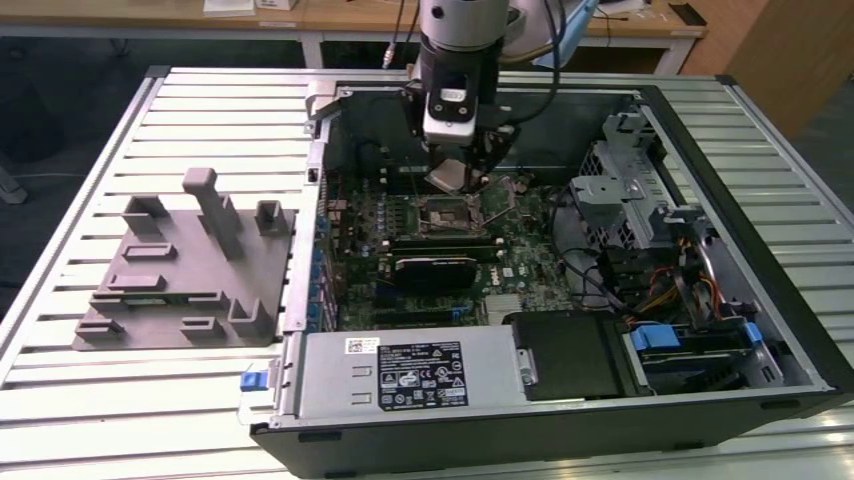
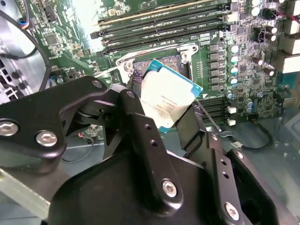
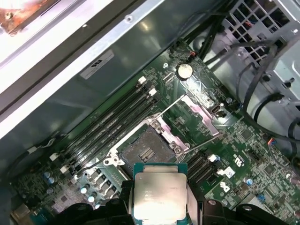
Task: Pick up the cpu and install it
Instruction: 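Place the cpu into insertion slot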
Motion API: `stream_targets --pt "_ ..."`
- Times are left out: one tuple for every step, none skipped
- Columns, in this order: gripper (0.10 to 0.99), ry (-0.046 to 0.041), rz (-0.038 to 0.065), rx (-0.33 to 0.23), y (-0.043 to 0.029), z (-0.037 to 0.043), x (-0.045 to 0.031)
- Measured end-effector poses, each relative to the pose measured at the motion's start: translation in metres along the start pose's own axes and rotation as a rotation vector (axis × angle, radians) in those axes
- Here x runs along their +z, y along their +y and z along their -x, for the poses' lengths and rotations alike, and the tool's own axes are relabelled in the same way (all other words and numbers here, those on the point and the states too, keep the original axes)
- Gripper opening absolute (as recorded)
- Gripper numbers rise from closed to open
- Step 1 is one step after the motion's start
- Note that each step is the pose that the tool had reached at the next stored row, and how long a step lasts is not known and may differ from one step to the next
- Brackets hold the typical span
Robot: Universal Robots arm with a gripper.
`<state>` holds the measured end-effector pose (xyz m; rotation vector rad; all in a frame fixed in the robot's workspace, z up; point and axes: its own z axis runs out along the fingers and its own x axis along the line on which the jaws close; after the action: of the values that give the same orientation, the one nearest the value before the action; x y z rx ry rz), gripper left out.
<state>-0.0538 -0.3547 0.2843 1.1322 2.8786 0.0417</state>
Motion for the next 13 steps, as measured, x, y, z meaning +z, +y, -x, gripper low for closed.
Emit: stream_targets --pt "0.541 -0.0003 0.0 0.008 0.0 0.0 0.0" --pt "0.541 -0.0006 -0.001 0.016 0.0 0.0 0.0" --pt "0.541 -0.001 -0.001 0.024 0.0 0.0 0.0" --pt "0.541 -0.0014 -0.001 0.033 0.0 0.0 0.0" --pt "0.541 -0.0018 -0.002 0.043 0.0 0.0 0.0" --pt "0.541 -0.0022 -0.002 0.053 0.0 0.0 0.0" --pt "0.541 -0.0026 -0.002 0.064 0.0 0.0 0.0001" --pt "0.541 -0.0031 -0.003 0.074 0.0 0.0 0.0001" --pt "0.541 -0.0036 -0.003 0.086 0.0 0.0 0.0001" --pt "0.541 -0.0042 -0.003 0.099 0.0 0.0 0.0001" --pt "0.541 -0.0048 -0.004 0.112 0.0 0.0 0.0002" --pt "0.541 -0.0054 -0.004 0.126 0.0 0.0 0.0003" --pt "0.541 -0.006 -0.005 0.142 0.0 0.0 0.0004"
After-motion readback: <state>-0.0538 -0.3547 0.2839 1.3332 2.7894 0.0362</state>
